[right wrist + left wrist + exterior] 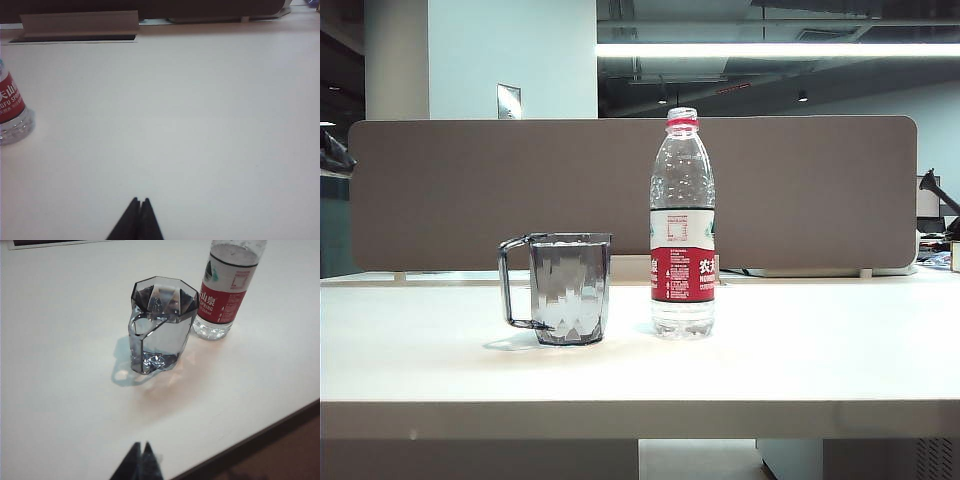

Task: Pick up the mineral water bottle on the table and pour water into the mug until it's full.

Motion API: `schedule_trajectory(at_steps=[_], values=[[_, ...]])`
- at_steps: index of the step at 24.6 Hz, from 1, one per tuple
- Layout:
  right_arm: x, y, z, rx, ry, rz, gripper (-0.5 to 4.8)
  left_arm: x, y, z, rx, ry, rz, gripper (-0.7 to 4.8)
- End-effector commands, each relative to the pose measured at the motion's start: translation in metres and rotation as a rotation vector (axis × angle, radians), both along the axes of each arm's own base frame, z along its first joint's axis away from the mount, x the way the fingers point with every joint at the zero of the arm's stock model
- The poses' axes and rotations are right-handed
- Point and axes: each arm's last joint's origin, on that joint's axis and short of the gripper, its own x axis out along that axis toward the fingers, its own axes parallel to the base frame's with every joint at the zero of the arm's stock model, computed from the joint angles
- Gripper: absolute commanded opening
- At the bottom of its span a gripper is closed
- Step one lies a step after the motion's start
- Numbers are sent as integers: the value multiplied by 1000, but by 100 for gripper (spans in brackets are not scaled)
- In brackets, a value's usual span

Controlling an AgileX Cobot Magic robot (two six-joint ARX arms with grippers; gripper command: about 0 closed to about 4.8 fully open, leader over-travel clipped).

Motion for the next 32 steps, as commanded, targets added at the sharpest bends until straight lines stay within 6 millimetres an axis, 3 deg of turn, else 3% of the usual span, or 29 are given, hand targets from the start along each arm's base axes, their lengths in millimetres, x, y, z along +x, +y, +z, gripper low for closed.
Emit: schedule_trajectory(at_steps=[1,5,10,18,23,24,28,32], values=[[0,0,-2,-2,-1,-1,-1,-5,3,5,-23,-37,4,-2],[0,0,-2,-2,-1,-1,-1,-11,16,13,-78,-116,34,-2],[0,0,-2,-2,-1,-1,-1,-20,34,23,-107,-241,191,-2],[0,0,-2,-2,-1,0,-1,-27,43,24,-67,-336,297,-2],[0,0,-2,-2,-1,0,-1,-23,45,7,-71,-406,341,-3],[0,0,-2,-2,-1,0,-1,-20,46,-4,-86,-404,348,-2],[0,0,-2,-2,-1,0,-1,-11,49,-36,-78,-309,389,-2],[0,0,-2,-2,-1,0,-1,-9,48,-55,-57,-237,389,-2]])
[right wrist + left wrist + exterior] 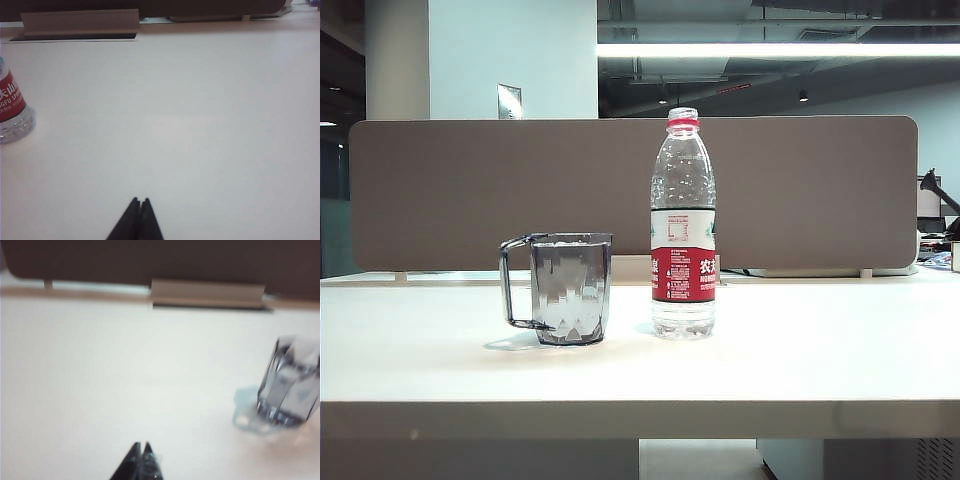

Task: Pick up the mineral water bottle on the table and pour water into the mug until it's full.

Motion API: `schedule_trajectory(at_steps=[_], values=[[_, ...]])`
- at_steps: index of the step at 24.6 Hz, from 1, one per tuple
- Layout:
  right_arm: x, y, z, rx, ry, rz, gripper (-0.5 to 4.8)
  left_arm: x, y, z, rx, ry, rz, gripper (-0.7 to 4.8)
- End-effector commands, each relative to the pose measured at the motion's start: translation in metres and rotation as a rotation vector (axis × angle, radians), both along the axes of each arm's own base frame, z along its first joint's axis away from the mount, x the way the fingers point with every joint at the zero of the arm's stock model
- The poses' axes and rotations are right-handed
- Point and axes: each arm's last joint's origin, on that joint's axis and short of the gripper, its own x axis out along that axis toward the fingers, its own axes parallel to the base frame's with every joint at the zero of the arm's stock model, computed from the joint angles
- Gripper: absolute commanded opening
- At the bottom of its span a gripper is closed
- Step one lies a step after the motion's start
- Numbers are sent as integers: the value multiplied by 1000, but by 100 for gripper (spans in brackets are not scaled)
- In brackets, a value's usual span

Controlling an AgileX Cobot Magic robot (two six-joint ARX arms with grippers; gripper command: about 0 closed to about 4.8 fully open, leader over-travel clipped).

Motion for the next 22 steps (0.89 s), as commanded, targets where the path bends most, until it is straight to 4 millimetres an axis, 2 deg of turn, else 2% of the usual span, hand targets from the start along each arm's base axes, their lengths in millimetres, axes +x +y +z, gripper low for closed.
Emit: schedule_trajectory(at_steps=[1,3,22], values=[[0,0,-1,-1,-5,0,-1,0,0,-8,6,46,5,-2],[0,0,-1,-1,-5,0,-1,0,1,-13,14,97,30,-2],[0,0,-1,-1,-5,0,-1,0,2,-13,17,97,56,-2]])
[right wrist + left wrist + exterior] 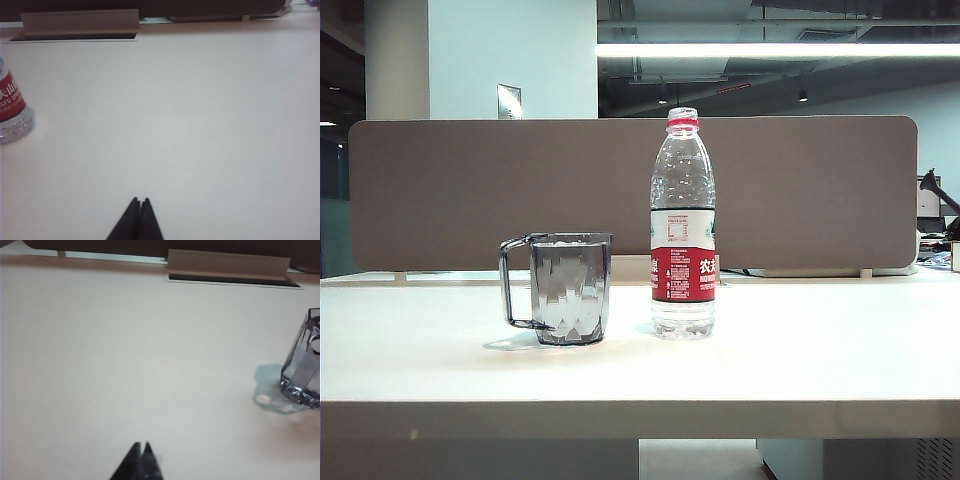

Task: Pick up the mineral water bottle on the table and pour water into the mug until it's full.

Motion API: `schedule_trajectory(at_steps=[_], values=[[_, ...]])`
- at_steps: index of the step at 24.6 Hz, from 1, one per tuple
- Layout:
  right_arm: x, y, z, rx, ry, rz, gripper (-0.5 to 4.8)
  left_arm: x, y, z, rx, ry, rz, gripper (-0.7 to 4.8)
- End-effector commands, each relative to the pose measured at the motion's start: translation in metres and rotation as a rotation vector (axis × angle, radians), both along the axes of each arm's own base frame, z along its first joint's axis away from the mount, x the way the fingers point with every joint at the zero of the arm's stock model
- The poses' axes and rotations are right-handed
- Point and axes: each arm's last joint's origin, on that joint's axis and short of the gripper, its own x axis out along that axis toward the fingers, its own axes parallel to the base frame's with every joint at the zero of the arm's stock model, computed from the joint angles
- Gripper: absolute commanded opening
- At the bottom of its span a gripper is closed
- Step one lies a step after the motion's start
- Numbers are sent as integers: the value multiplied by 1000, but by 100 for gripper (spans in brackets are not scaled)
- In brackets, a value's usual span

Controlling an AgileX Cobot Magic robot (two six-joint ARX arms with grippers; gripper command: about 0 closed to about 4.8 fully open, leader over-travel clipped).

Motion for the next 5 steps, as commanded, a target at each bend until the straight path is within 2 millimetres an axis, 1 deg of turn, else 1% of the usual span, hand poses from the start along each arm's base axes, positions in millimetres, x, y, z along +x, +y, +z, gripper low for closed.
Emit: schedule_trajectory(at_steps=[1,5], values=[[0,0,-1,-1,-5,0,-1,0,0,0,4,7,2,-2],[0,0,-1,-1,-5,0,-1,0,0,0,4,7,2,-2]])
